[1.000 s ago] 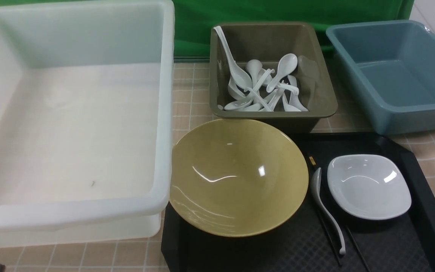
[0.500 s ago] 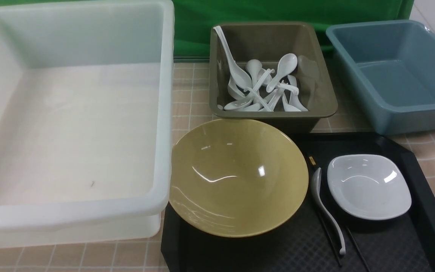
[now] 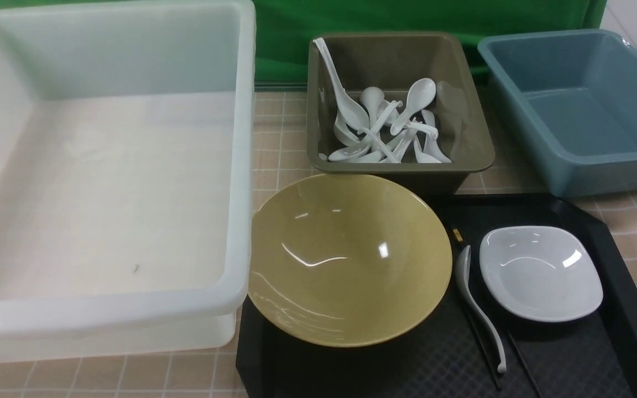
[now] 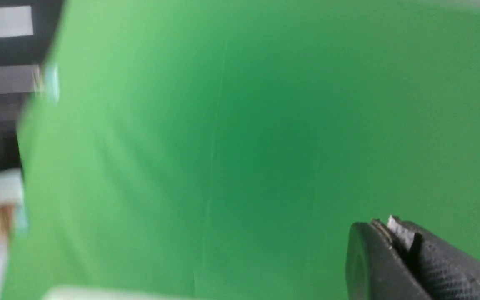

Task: On brown table put chopsticks spoon bowls plates into blue grey white boxes.
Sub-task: 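Grasp the large bowl on the tray by its rim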

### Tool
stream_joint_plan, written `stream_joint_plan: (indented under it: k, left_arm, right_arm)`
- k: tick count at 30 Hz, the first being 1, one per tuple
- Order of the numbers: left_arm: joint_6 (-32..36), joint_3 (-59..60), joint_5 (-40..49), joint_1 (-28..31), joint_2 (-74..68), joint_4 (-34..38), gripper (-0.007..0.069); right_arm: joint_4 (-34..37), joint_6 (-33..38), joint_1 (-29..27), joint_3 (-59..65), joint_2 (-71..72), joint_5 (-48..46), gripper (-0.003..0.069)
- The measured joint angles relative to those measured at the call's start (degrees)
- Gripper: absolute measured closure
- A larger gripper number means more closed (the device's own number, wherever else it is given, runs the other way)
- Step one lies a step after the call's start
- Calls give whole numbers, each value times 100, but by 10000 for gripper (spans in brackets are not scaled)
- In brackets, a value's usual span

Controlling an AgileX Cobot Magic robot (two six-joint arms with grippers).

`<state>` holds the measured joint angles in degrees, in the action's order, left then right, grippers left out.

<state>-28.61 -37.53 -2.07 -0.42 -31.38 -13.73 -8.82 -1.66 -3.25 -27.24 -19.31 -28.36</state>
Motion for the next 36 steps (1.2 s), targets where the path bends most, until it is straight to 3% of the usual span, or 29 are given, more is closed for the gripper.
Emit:
stream_joint_plan:
  k: [1,4,5,7,9,10,15,22,33,36]
  left_arm:
    - [-101,-7,144,-74,-99,-2,622]
    - [-251,-300,1139,-1042,-873,6,622]
    - [-251,-327,1202,-1110,-912,6,622]
    - [140,-749,2216,-2052,-1451,32,622]
    - [345,-981,2607,-2480,-1734,64,622]
    - [593,-1356,3298,-3067,-2219,112,622]
    - [1068,-2461,4767,-4137,-3607,185,622]
    - [1230,-3765,5208,-4785,-5553,226,622]
    - [1428,-4510,5152,-4870,-7672,225,622]
    - [1568,-4643,5201,-4899,-8033,619,622]
  right_arm:
    - [39,19,10,5,-35,-135,552]
    - [1157,828,249,30,-572,-994,570]
    - [1157,906,249,30,-590,-1021,573]
    - [1992,1865,419,140,-771,-1173,615]
    - [2194,2203,474,214,-831,-1174,621]
    - [2337,2514,536,349,-891,-1117,622]
    - [2686,2739,682,629,-926,-688,622]
    - [2766,2739,688,643,-926,-465,622]
    - [2765,2739,688,673,-926,-403,622]
    - [2765,2739,688,673,-926,-403,622]
